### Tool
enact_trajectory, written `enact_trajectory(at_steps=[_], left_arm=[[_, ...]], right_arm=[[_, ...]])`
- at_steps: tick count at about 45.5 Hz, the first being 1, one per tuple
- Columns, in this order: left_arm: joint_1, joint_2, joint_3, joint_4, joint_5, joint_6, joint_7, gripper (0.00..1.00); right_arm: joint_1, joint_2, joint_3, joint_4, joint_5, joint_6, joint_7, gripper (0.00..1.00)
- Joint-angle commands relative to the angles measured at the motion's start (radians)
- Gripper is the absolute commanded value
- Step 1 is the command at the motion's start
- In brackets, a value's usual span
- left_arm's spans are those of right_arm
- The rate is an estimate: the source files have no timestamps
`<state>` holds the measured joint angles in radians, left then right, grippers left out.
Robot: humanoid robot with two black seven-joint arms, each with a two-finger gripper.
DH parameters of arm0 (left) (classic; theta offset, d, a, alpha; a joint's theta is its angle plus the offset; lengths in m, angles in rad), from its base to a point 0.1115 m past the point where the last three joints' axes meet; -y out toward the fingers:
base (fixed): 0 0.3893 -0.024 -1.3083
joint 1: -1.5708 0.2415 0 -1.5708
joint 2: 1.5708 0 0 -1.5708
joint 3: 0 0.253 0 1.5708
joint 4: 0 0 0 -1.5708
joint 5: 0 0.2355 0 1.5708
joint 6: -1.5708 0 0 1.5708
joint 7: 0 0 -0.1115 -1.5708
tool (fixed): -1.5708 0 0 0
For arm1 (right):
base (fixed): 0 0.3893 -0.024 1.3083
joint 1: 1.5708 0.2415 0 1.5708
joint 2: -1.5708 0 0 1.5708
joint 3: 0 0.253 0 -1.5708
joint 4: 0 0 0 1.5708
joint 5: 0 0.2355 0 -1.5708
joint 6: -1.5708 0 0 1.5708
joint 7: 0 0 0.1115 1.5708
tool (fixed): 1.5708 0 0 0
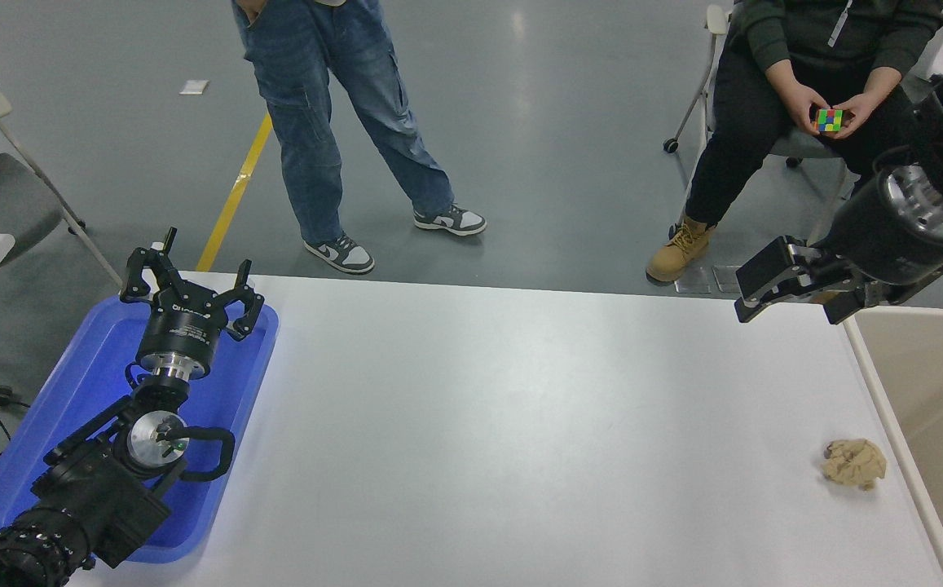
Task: Pick up paper ball place in dustbin
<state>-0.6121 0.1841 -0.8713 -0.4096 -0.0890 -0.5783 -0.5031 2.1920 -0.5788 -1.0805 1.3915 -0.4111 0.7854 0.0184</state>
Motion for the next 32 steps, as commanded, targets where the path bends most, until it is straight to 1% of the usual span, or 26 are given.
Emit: enact_trajectory(at_steps=[1,32], left_arm=[[0.0,0.0,0.0,0.0,0.0,0.0,0.0,1.0],[0.0,0.0,0.0,0.0,0.0,0.0,0.0,1.0]], right_arm=[[0.003,-0.001,0.001,0.001,0.0,0.0,0.0,1.0],[0.008,-0.001,0.005,-0.011,0.0,0.0,0.0,1.0]])
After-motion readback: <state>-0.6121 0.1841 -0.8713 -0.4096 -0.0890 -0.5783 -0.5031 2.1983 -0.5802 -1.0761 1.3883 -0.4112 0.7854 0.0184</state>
